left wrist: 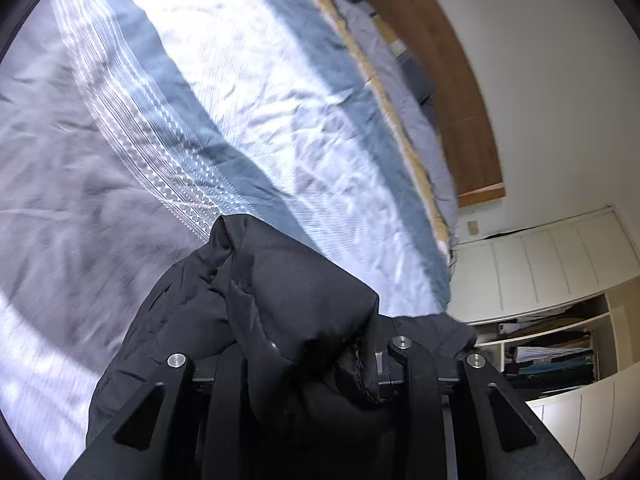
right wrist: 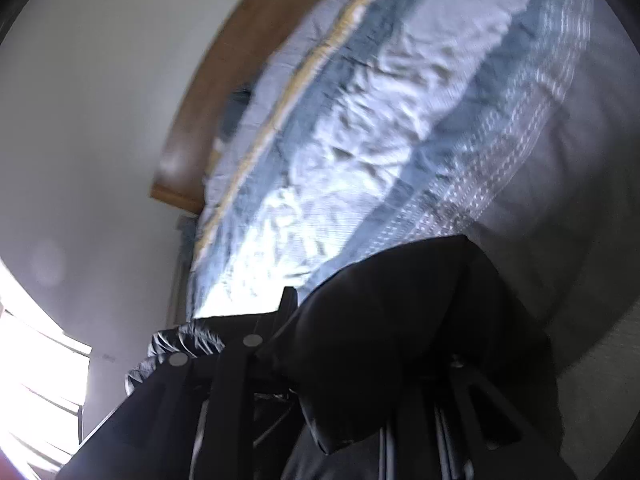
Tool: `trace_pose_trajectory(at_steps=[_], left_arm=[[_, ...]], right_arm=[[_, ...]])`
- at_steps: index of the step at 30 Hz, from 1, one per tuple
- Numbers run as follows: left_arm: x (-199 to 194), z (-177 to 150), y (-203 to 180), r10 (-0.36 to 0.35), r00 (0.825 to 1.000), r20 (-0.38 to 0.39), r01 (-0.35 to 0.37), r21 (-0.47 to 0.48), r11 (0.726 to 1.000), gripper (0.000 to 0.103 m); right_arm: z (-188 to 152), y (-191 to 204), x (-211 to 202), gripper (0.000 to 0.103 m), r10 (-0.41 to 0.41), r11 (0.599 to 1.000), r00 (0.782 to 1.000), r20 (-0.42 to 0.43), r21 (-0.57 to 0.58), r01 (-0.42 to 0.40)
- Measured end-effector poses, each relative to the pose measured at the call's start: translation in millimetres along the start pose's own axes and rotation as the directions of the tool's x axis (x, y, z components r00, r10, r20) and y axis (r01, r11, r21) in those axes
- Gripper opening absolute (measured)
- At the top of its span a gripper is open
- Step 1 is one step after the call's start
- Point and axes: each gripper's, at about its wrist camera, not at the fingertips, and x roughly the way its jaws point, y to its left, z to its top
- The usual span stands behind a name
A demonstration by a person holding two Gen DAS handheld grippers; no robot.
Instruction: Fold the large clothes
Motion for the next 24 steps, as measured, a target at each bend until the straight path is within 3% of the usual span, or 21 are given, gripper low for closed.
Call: trace_pose_trajectory(at_steps=[3,7,9,11,12,13,17,20,24], left_arm=[[29.6,1.0,17.6,0.003,0.999,-0.043,-0.004,-0.023,1.000,0.030],[35.5,-0.7,28.0,-0.026,0.998,-0.057,0.022,-0.074,0.997,0.033],[23.4,1.2,25.5,-0.069,0.996,-0.049,0.064,-0.088,0.994,0.044],[5.2,4.6,18.7,-0.121,0.993,-0.017,0.118,-0.097,0.988,0.062],[-3.4,6.3,14.2,-0.140,0.990,-0.002,0.139,-0.095,0.986,0.067],[-13.1,8.5,8.3,-0.156,0.988,0.014,0.157,-0.088,0.984,0.075],[-57.4,14.3,-22.5,-0.129,0.988,0.081,0.128,0.009,0.992,0.083],[-87.9,6.3,-45.5,-0.037,0.990,0.134,0.021,0.114,0.993,0.083],[-85.7,-27.7,-75.9,0.051,0.993,0.105,-0.078,0.270,0.960,0.083]], right_arm=[[0.2,-8.1,22.9,0.019,-0.013,1.000,1.000,-0.022,0.018,0.014],[-1.5,-15.4,28.2,0.024,0.029,0.998,0.999,-0.022,0.055,-0.028],[0.4,-24.6,18.0,0.040,0.146,0.979,0.989,0.018,0.142,-0.147],[3.0,-28.4,6.7,0.071,0.227,0.951,0.972,0.053,0.201,-0.233],[4.8,-26.8,-0.4,0.073,0.231,0.949,0.971,0.067,0.203,-0.240],[6.4,-22.7,-8.3,0.074,0.226,0.952,0.971,0.077,0.191,-0.237],[9.8,8.4,-46.4,0.074,0.193,0.977,0.977,0.090,0.080,-0.200],[4.4,39.9,-71.8,0.074,0.131,0.991,0.987,0.097,-0.044,-0.127],[-27.7,88.4,-75.4,0.074,0.007,0.966,0.999,0.045,-0.260,0.005]])
